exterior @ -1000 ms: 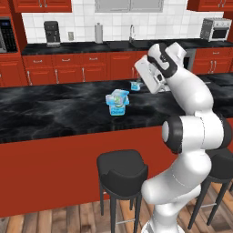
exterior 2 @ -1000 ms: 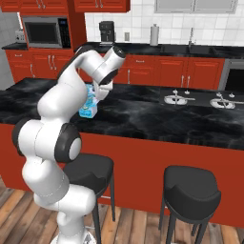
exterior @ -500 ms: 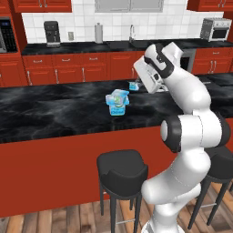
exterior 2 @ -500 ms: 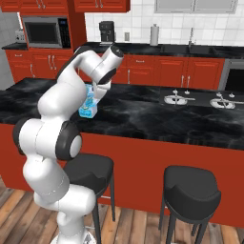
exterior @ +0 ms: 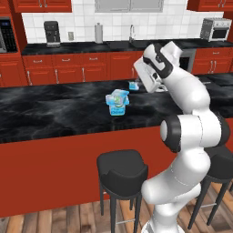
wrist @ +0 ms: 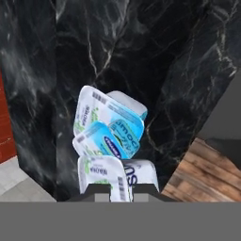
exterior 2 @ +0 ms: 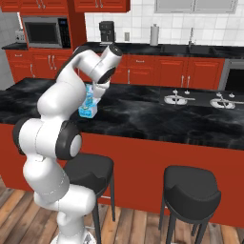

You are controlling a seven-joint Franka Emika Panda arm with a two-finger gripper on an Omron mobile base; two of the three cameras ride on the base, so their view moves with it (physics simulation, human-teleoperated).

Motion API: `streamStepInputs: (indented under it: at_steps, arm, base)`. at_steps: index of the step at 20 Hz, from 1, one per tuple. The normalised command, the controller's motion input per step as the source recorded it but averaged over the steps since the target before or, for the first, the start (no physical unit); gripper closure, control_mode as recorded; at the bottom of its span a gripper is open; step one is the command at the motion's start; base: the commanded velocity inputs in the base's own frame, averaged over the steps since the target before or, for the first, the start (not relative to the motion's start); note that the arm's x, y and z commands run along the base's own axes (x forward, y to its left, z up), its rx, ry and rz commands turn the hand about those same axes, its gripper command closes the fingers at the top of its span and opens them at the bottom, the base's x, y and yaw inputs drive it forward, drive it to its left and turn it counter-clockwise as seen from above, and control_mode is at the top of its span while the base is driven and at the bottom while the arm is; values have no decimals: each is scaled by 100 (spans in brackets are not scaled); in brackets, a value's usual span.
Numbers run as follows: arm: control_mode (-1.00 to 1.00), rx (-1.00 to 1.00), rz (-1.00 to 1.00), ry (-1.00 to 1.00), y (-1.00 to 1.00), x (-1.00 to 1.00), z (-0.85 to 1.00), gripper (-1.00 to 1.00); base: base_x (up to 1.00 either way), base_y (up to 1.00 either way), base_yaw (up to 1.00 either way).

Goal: Stack the yogurt containers by placing the smaller containers on top of the larger containers.

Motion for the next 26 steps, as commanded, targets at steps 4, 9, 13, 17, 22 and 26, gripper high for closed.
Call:
streamStepInputs:
  at_steps: [4,9,13,17,22,26]
  arm:
    - [-100,0,-5,2,13,10,0,100]
    - [-100,0,-5,3,14,13,0,100]
    - [-100,0,-4,2,11,16,0,100]
    - [-100,0,-3,2,11,11,-2,100]
    - [-100,0,-2,2,8,2,-7,100]
    - [-100,0,-2,1,3,0,-8,100]
  base:
    - [0,0,0]
    - [0,0,0]
    - [0,0,0]
    - [0,0,0]
    - [0,0,0]
    - [0,0,0]
